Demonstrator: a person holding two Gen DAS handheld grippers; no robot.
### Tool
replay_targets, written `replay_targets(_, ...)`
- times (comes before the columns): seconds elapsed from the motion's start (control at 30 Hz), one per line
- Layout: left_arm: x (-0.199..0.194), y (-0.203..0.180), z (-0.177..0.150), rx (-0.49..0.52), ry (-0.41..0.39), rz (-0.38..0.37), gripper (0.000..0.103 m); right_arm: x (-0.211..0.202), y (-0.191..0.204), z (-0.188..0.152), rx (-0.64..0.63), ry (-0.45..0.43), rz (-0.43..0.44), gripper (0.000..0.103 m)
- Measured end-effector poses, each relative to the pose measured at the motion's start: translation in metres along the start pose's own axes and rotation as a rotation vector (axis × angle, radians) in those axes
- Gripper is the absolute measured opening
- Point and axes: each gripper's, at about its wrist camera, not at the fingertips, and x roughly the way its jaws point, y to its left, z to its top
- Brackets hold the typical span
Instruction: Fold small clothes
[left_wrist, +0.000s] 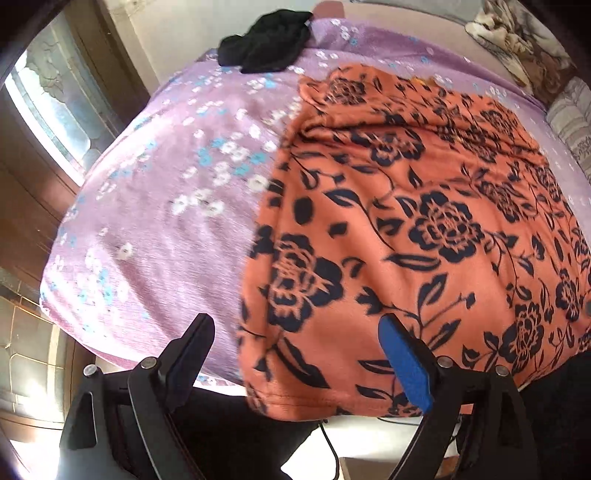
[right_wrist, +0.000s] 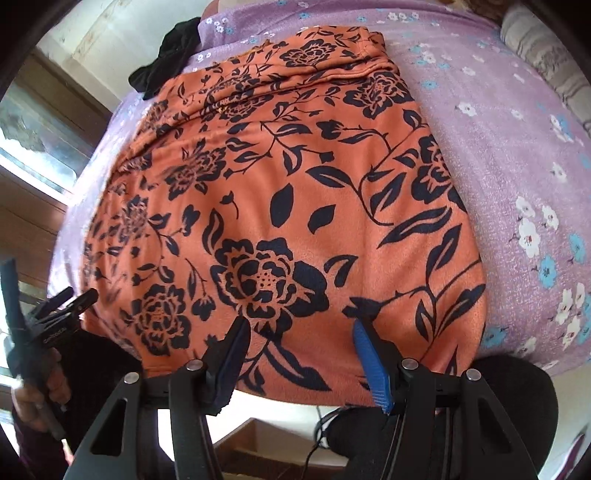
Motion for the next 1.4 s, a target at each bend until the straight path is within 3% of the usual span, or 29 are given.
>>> replay_targets(0.13,-0.006,0.038,0.015,-0.096,0.000,0.026,0.090,-0.034,-0.051,0.002,0.153,-0.093,0.046,0.062)
replay_targets(0.27,0.014,0.061,0.018,-0.161,0.089,0.022,0.090,-0.036,-0.090,0.010,0.309,-0.097,0.112,0.062)
replay_targets(0.4,0.033,0.061,0.016,-0.201,0.165,-0.056,0.090,-0.011,-0.098,0.009,0.380,-0.044,0.147,0.062)
replay_targets(0.47,0.037,0.058,0.012,-0.194,0.187,-0.066,0.090,-0.008,-0.093,0.008,0.352,-0.056,0.131,0.063)
replay_targets(0.53,0.040,0.055,0.010,-0.176,0.195,-0.076,0.077,-0.006,-0.086,0.010,0.317,-0.053,0.119,0.063)
replay_targets(0.6,0.044,0.049,0.007,-0.162,0.218,-0.100,0.046,-0.005,-0.084,0.010,0.306,-0.045,0.140,0.062)
replay_targets(0.7,0.047,0.048,0.002,-0.169,0.236,-0.147,0.033,-0.005,-0.081,0.007,0.275,-0.051,0.136,0.054)
replay_targets(0.83,0.048,0.049,-0.001,-0.192,0.255,-0.138,0.038,0.000,-0.086,0.007,0.276,-0.059,0.126,0.050)
replay_targets(0.9,0.057,0.052,-0.006,-0.212,0.290,-0.128,0.065,0.001,-0.091,0.007,0.298,-0.058,0.148,0.050)
replay_targets(1.07,0.056,0.043,-0.016,-0.183,0.300,-0.160,0.067,0.004,-0.092,0.006,0.303,-0.060,0.162,0.050)
replay_targets(1.13,0.054,0.038,-0.017,-0.169,0.289,-0.181,0.053,0.003,-0.089,0.006,0.276,-0.064,0.145,0.047)
replay_targets(1.2,0.053,0.031,-0.013,-0.161,0.275,-0.214,0.024,0.001,-0.084,0.005,0.241,-0.064,0.071,0.026)
replay_targets(1.23,0.051,0.029,-0.014,-0.148,0.267,-0.216,0.017,-0.001,-0.082,0.005,0.220,-0.066,0.043,0.023)
replay_targets(1.27,0.049,0.028,-0.014,-0.145,0.260,-0.230,0.009,-0.003,-0.079,0.004,0.207,-0.074,0.040,0.014)
replay_targets(1.4,0.037,0.034,-0.007,-0.164,0.228,-0.280,0.008,-0.017,-0.068,0.005,0.167,-0.112,0.088,0.011)
